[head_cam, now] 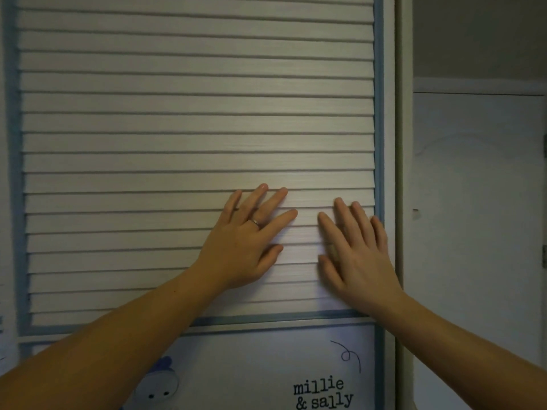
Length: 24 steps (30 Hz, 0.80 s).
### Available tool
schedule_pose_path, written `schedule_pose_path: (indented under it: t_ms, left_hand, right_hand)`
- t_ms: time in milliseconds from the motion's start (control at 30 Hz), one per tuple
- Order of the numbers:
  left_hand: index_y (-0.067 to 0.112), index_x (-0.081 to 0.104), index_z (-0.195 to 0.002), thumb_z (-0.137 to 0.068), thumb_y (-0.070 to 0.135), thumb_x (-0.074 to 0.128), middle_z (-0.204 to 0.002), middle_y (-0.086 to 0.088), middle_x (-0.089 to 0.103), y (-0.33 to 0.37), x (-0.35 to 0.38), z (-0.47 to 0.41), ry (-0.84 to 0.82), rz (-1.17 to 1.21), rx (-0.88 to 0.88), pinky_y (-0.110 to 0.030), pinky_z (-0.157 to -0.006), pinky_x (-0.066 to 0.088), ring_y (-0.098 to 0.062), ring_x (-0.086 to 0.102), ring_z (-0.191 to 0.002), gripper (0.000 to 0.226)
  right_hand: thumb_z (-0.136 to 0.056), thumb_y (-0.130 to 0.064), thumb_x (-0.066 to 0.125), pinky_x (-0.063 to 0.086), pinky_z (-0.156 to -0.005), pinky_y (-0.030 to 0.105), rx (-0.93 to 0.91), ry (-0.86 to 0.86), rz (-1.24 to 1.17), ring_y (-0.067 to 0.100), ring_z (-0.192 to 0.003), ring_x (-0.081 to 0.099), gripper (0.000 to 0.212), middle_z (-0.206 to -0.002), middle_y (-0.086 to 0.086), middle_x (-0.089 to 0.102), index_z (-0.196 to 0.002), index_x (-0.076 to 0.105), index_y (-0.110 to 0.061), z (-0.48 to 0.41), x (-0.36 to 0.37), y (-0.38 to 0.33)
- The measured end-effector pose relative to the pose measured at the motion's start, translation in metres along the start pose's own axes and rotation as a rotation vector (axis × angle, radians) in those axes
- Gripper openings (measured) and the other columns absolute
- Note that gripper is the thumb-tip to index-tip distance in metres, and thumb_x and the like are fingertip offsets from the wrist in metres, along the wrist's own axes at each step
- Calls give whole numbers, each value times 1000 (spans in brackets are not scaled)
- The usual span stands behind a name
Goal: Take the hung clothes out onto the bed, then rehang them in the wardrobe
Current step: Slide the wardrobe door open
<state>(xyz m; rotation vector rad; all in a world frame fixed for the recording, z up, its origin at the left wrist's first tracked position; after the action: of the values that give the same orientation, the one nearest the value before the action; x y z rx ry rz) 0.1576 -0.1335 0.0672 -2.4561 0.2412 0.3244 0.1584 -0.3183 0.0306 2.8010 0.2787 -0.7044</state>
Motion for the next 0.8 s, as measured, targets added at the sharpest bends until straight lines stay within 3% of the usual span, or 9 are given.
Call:
schedule_pose_path:
  t_ms: [233, 800]
  left_hand:
    - [27, 35, -153, -99, 48, 42, -163, -4, 22, -5, 3, 7, 84, -24, 29, -57, -118, 17, -30, 16, -151, 59]
    - [28, 33, -154, -99, 49, 42, -164, -4, 20, -55, -3, 47, 57, -18, 23, -58, -117, 19, -29, 13, -152, 60]
  right_hand:
    - [-97, -49, 30, 9, -118, 58, 9, 85, 22, 30, -151, -1, 66, -164, 8, 0, -156, 17, -21, -1, 8, -3]
    - [-96, -49, 30, 11, -117, 60, -3, 182, 18, 32, -151, 3, 67, -164, 10, 6, -155, 22, -18, -18, 16, -67]
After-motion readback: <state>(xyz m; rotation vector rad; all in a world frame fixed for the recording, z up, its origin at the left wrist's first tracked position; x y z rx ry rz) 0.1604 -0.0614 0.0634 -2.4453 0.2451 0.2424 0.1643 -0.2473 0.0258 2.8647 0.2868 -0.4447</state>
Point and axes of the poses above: each hand's wrist, its own z-axis away from the middle knuckle, its own x-axis out of the palm, y = z × x, the point moved 7 cm from there along -z, towards the middle knuckle
